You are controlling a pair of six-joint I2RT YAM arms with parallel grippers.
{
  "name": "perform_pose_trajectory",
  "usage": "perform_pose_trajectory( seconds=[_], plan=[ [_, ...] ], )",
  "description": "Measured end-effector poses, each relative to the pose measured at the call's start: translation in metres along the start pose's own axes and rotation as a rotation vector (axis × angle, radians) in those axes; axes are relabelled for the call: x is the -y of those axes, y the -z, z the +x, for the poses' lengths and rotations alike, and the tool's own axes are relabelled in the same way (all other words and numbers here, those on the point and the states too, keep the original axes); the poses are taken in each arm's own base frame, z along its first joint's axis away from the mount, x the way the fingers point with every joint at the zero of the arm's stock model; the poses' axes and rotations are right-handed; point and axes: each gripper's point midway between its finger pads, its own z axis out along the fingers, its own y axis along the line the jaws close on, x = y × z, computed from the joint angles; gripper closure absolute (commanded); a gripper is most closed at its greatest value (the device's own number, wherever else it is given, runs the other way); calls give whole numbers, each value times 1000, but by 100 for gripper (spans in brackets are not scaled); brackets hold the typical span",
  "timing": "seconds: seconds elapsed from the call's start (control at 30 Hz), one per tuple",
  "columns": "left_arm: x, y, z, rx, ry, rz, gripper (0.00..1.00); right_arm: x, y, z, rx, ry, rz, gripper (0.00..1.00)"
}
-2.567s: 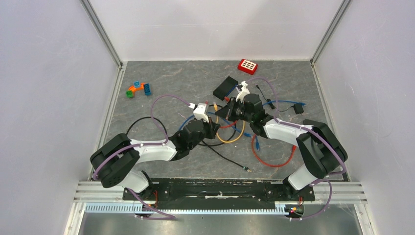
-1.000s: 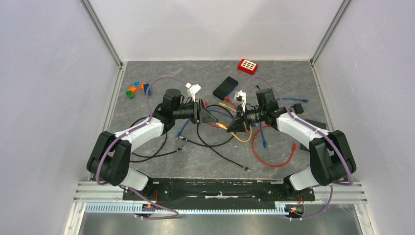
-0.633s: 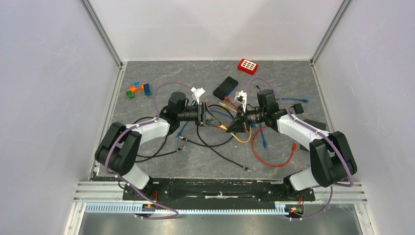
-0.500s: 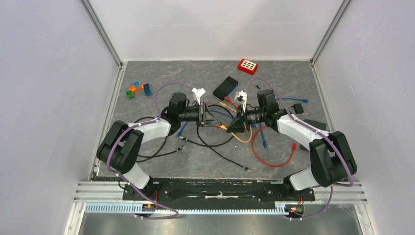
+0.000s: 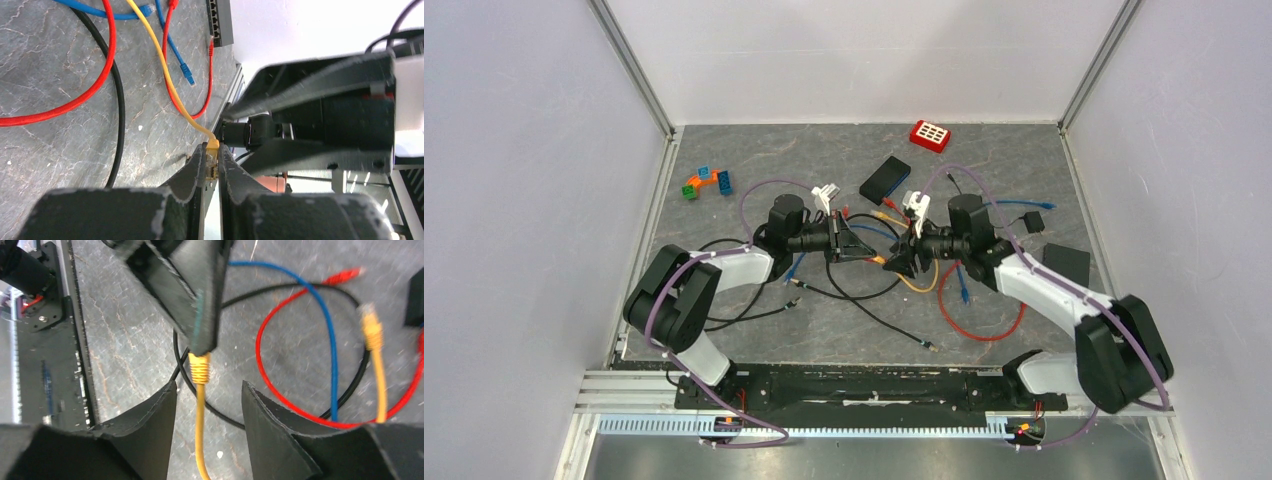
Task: Insert the plug into the switch port
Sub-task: Pick up the connector from the center of the board.
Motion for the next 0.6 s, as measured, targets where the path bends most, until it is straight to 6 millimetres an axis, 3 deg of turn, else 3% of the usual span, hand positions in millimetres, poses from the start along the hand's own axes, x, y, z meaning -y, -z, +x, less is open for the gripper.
perform_pose_trajectory(
  seconds=[0.1, 0.23, 0.47, 0.6],
  plan=[
    [-1, -1, 0, 8, 7, -10, 91, -12, -1, -7, 49, 130, -5, 47],
    [-1, -1, -1, 15, 12, -16, 91, -6, -6, -6, 46, 202, 25, 49],
    [3, 1, -3, 26, 12, -21, 90, 3, -14, 8, -1, 234, 51, 69],
    [3, 2, -2, 34, 22, -40, 90, 4, -15, 5, 15, 253, 57, 66]
  ],
)
